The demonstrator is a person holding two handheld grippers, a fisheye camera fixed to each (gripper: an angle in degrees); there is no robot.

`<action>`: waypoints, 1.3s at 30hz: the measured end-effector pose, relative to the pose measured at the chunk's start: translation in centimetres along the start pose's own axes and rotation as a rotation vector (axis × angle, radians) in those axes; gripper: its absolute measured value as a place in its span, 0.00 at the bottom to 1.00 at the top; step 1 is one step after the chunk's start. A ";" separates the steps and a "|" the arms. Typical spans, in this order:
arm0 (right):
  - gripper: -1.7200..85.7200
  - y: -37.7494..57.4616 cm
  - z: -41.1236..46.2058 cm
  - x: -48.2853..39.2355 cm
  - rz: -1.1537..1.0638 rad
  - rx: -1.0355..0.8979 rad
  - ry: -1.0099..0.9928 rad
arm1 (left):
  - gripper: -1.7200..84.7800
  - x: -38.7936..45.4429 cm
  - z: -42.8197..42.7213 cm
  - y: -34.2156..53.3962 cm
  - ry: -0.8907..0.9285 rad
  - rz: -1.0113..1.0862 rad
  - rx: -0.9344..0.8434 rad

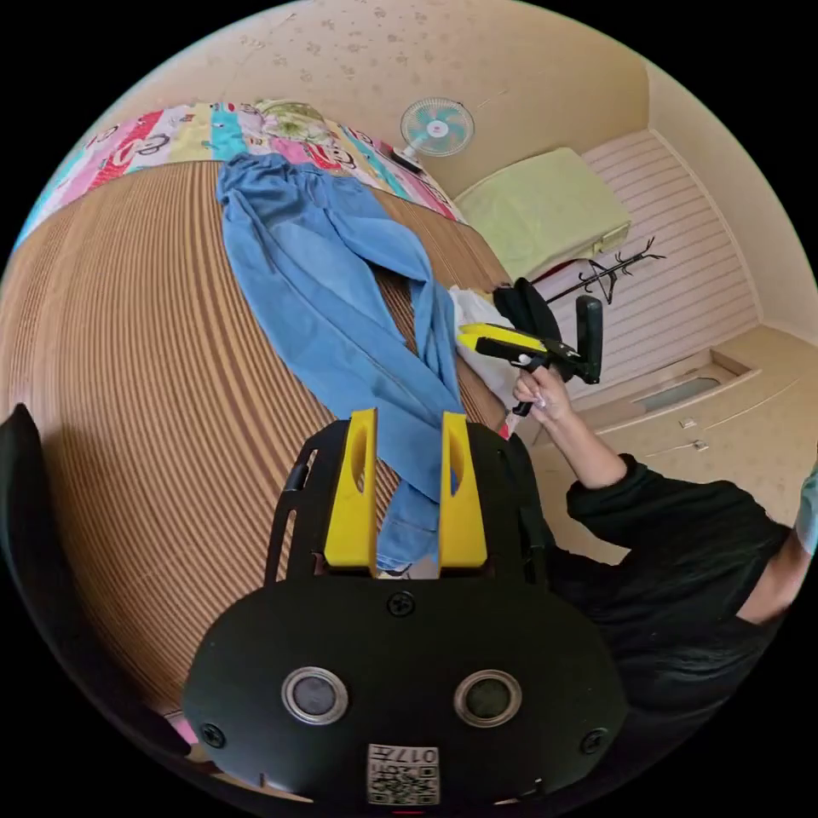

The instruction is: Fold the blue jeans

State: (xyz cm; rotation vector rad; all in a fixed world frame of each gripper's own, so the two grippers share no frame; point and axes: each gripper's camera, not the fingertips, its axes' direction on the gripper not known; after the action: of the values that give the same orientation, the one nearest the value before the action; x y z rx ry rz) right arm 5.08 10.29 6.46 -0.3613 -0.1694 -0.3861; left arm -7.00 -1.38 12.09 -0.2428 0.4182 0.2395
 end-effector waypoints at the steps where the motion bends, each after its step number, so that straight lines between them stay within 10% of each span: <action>1: 0.15 1.5 -0.1 0.2 0.041 0.007 0.000 | 0.15 1.7 2.1 1.8 0.032 0.016 0.009; 9: 0.07 10.3 0.6 2.1 0.208 -0.064 -0.179 | 0.06 6.0 12.3 7.5 -0.267 -0.082 -0.133; 15: 0.04 12.0 -9.1 6.8 0.160 0.088 -0.170 | 0.02 5.7 0.9 13.1 0.186 -0.083 0.233; 22: 0.05 16.0 -9.8 11.2 0.337 -0.030 0.174 | 0.08 2.7 -4.2 25.7 -0.252 -0.482 0.276; 30: 0.07 16.0 -10.0 9.2 0.269 0.011 -0.050 | 0.12 15.8 0.4 23.0 -0.894 -0.134 0.050; 39: 0.08 18.4 -13.1 8.3 0.217 0.024 -0.175 | 0.14 23.8 3.4 25.2 -0.920 -0.095 0.103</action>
State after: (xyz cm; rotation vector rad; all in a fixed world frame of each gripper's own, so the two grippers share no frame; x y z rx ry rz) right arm 21.14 18.46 -9.47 -0.3857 -0.3023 -0.1374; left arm 8.32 27.61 0.39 -0.0334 -0.4905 0.2116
